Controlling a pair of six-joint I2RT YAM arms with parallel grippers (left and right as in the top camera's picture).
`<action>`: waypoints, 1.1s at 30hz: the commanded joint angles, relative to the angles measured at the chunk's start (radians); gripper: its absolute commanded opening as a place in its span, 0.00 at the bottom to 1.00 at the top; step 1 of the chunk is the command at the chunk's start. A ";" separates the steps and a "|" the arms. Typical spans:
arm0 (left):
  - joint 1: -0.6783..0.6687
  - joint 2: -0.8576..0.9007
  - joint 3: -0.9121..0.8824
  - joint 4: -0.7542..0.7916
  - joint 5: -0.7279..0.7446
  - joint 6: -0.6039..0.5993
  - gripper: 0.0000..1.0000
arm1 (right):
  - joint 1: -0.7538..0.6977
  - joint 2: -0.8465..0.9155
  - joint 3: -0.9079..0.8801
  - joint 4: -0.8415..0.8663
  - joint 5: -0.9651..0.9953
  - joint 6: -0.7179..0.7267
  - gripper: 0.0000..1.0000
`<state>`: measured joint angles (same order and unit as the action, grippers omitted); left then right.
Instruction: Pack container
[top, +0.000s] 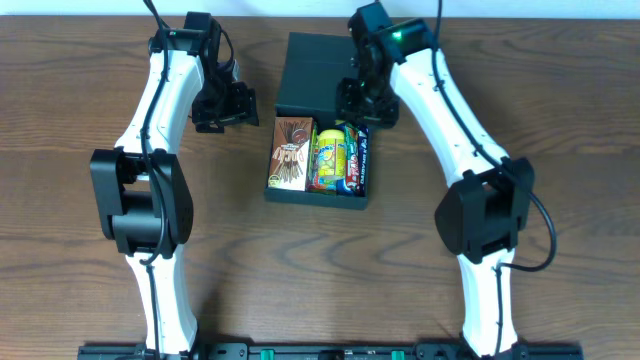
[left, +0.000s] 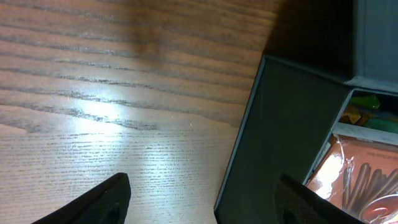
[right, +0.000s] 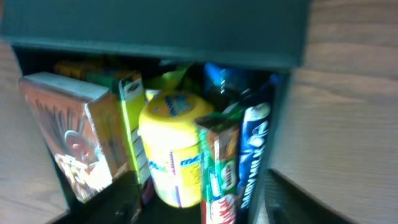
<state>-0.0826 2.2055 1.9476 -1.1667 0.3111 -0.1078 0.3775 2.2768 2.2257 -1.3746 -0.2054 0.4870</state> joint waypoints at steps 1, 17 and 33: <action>-0.003 -0.014 0.019 0.005 0.000 -0.005 0.75 | -0.064 -0.020 -0.007 -0.003 -0.008 -0.026 0.15; -0.003 -0.014 0.019 0.042 0.000 -0.005 0.75 | -0.097 -0.016 -0.107 -0.122 -0.425 -0.679 0.01; -0.003 -0.014 0.019 0.041 0.000 -0.005 0.75 | -0.044 -0.016 -0.227 -0.100 -0.337 -0.727 0.01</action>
<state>-0.0826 2.2055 1.9476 -1.1221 0.3111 -0.1078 0.3054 2.2768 2.0071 -1.4811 -0.5762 -0.2195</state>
